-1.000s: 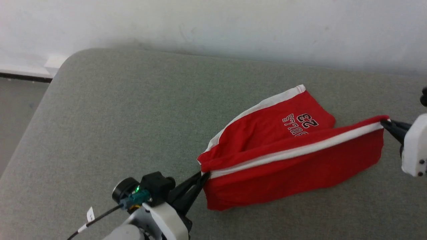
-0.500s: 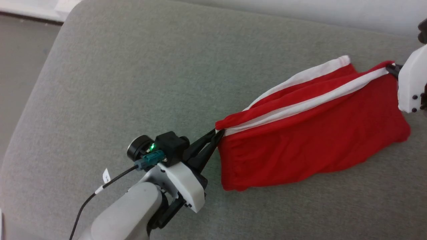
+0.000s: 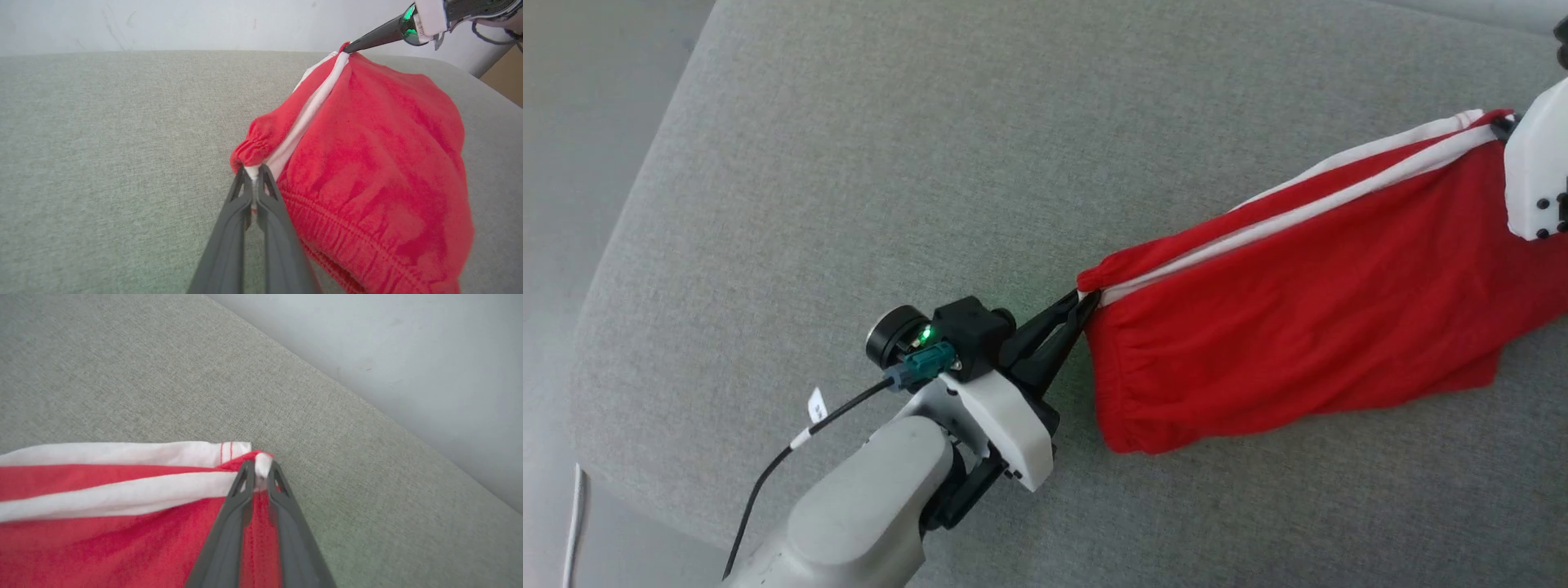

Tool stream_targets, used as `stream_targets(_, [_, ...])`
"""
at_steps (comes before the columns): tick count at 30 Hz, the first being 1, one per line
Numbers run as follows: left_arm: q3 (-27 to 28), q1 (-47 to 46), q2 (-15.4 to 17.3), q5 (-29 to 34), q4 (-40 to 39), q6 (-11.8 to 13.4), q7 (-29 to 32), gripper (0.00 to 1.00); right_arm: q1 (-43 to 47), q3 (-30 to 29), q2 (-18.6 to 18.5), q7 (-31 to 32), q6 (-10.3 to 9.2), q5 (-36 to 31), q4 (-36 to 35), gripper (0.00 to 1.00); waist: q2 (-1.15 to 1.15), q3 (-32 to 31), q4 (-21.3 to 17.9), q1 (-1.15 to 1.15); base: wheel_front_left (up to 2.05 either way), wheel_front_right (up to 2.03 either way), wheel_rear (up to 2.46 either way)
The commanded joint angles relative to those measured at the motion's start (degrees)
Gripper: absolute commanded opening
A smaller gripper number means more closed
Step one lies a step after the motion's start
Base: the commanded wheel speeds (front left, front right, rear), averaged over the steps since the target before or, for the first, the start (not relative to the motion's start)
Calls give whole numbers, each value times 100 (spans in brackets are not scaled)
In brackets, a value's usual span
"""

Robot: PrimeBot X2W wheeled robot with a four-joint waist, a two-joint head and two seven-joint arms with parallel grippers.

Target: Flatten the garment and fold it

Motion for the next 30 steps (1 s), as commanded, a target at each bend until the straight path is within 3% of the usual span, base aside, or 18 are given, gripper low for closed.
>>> stream_targets(1, [-7,-115,-48,39,88,-41,-55,0,-131,40,-40,-223,-12,-98,101,100,0,41,36,-1,0,0,0])
stream_targets(2, [-9,-133,-73,35,142,-49,-70,12,-164,60,-43,-395,-12,-164,198,100,0,29,31,-1,0,0,0])
stream_targets(3, [-3,-143,-93,33,194,-46,-91,100,-173,138,-21,-534,-12,-192,269,100,0,2,23,-1,0,0,0])
stream_targets(13, [267,240,80,-172,409,189,-235,100,97,497,171,-2194,-12,260,637,100,0,-932,-262,-1,0,0,0])
stream_targets(24, [1134,1247,415,-588,-238,973,-354,100,1114,545,41,-4203,-12,256,131,100,0,-2019,-728,-1,0,0,0])
stream_targets(30, [1763,2104,401,-490,-972,1475,-375,100,2122,-198,292,-4598,-12,-114,-458,100,0,-2429,-1047,-1,0,0,0])
